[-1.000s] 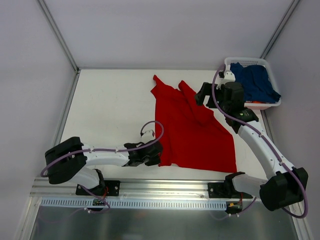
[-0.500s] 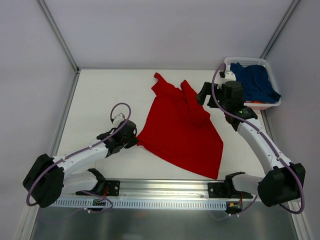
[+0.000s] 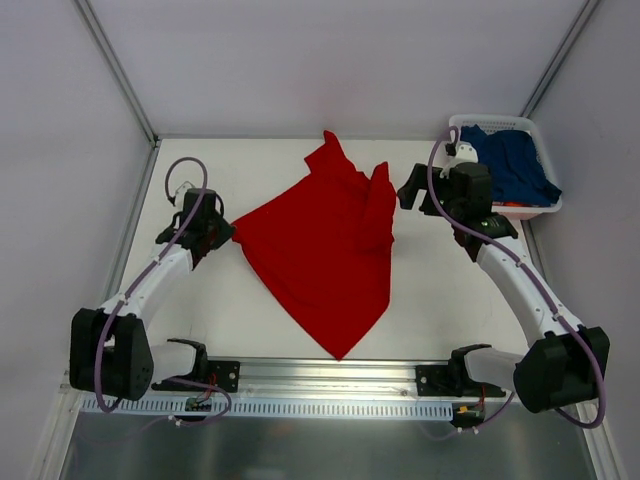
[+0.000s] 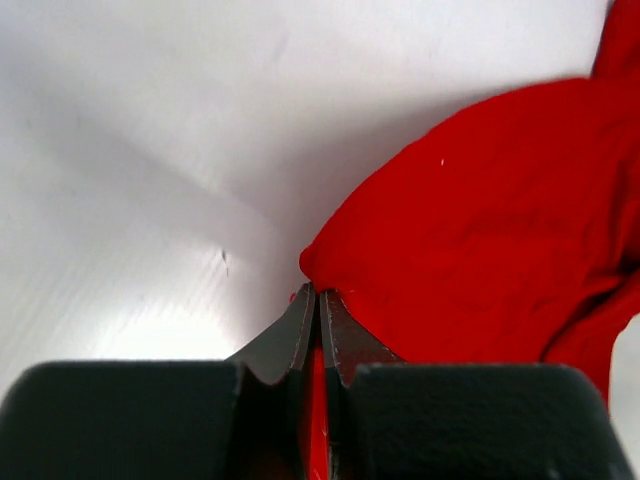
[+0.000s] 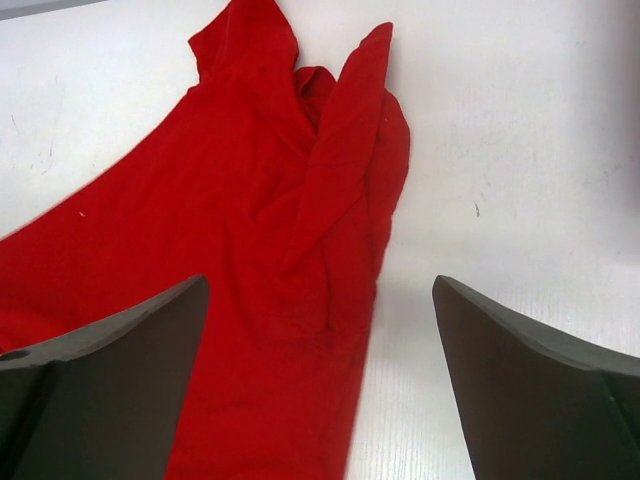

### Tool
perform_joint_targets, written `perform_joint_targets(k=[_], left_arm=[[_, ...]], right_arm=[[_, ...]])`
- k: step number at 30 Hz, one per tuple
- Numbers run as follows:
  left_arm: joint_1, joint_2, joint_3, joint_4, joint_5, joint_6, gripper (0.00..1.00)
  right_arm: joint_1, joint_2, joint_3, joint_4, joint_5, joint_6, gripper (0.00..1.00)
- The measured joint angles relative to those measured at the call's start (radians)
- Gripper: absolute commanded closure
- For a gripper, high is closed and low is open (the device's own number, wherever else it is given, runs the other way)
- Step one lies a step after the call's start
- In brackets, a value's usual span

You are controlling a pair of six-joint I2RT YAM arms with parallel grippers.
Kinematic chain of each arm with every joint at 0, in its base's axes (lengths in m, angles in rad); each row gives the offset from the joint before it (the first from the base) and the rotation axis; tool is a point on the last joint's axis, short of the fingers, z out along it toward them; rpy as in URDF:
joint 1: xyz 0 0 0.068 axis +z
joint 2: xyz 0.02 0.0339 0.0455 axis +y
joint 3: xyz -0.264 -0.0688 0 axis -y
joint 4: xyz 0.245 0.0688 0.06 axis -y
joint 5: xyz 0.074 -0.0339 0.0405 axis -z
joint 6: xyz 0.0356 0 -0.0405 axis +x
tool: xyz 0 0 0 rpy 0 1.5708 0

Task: Fold and stack the t-shirts
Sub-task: Flatten out the tshirt

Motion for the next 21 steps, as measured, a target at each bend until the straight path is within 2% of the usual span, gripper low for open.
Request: perform_joint_targets(k=[4,10,21], left_arm=[[0.101,0.087,0.101,-0.001,0.041,0.051,1.00],[0.214,0.305,0.305,0.000,0.097,0.105,1.00],[0.312,0.655,0.612,-0.014,0.146,0.136,1.00]], right_arm=[[-0.003,0.000,-0.009,0.008,-0.003,0.000,0.01],[-0.008,0.000,-0.021,0.017,-0.010,0.000,0.01],[-0.030,0.002,-0.047,0.031,-0.016,0.000,0.01]])
